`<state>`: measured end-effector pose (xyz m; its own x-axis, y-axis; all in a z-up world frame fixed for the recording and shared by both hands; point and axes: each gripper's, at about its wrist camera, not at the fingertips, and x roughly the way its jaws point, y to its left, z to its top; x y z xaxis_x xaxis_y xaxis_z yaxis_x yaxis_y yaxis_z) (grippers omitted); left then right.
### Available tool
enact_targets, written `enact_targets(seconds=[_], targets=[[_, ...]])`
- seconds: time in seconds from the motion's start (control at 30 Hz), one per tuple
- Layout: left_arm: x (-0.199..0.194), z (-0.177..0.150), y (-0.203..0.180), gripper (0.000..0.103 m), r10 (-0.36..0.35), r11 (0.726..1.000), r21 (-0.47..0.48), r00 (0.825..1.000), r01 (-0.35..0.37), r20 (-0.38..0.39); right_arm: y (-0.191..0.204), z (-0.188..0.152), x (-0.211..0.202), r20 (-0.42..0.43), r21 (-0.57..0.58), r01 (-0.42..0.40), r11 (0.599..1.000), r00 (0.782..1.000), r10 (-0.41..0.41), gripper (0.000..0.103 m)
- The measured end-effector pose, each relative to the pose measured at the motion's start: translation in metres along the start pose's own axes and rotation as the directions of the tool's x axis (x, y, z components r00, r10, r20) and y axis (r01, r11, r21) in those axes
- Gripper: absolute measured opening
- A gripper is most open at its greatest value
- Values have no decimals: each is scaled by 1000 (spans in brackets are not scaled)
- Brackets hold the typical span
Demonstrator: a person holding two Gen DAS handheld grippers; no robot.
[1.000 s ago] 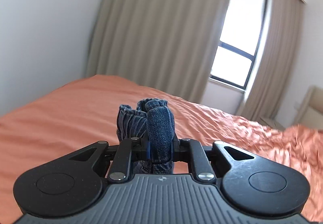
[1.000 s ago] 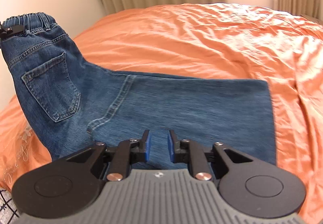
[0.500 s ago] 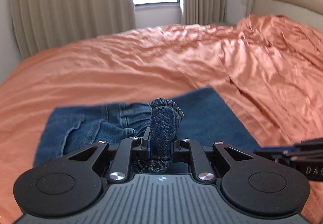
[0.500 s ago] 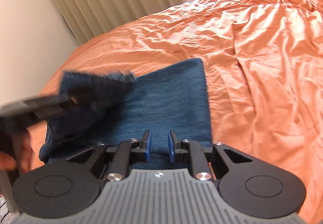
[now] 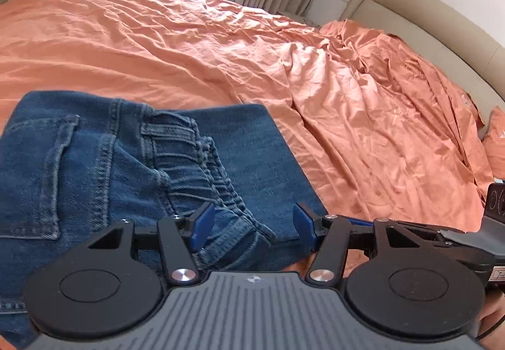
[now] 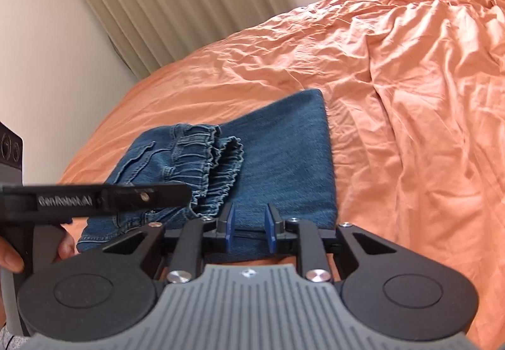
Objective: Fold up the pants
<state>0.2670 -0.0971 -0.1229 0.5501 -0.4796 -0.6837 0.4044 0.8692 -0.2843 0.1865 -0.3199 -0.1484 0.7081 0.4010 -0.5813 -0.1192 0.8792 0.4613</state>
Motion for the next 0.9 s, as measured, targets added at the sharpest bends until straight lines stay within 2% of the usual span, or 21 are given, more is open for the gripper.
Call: enact_targets(seconds=[0.07, 0.17, 0.27, 0.3, 0.4, 0.53, 0.7, 0.83, 0.87, 0.9], targets=[[-10, 7, 10, 67, 41, 999, 9, 999, -41, 23, 7, 7, 7, -9, 9, -22, 1000, 1000, 22, 25], [-19, 13, 29, 66, 168, 984, 43, 983, -171, 69, 17, 19, 23, -22, 33, -73, 997, 997, 74, 30], [-26, 14, 57, 65, 226, 974, -15, 968, -226, 110, 29, 33, 45, -16, 36, -101, 994, 995, 102, 36], [-27, 14, 67, 65, 231, 973, -48, 966, -227, 119, 32, 38, 54, -15, 36, -104, 994, 994, 104, 40], [-28, 15, 95, 63, 242, 966, -125, 963, -227, 122, 34, 52, 82, -16, 56, -111, 992, 994, 112, 40], [-25, 16, 117, 62, 241, 963, -156, 962, -221, 128, 31, 64, 118, -29, 87, -105, 991, 994, 108, 40], [-24, 19, 139, 60, 222, 960, -208, 962, -188, 156, 23, 68, 156, -88, 122, -106, 987, 989, 117, 40], [-26, 21, 147, 60, 221, 956, -231, 960, -178, 174, 16, 61, 172, -103, 173, -130, 976, 983, 149, 46], [-27, 22, 148, 60, 220, 956, -237, 959, -175, 180, 18, 61, 173, -102, 164, -141, 976, 982, 159, 38], [-27, 22, 149, 60, 220, 955, -242, 958, -172, 185, 20, 60, 171, -105, 159, -157, 975, 979, 175, 21]])
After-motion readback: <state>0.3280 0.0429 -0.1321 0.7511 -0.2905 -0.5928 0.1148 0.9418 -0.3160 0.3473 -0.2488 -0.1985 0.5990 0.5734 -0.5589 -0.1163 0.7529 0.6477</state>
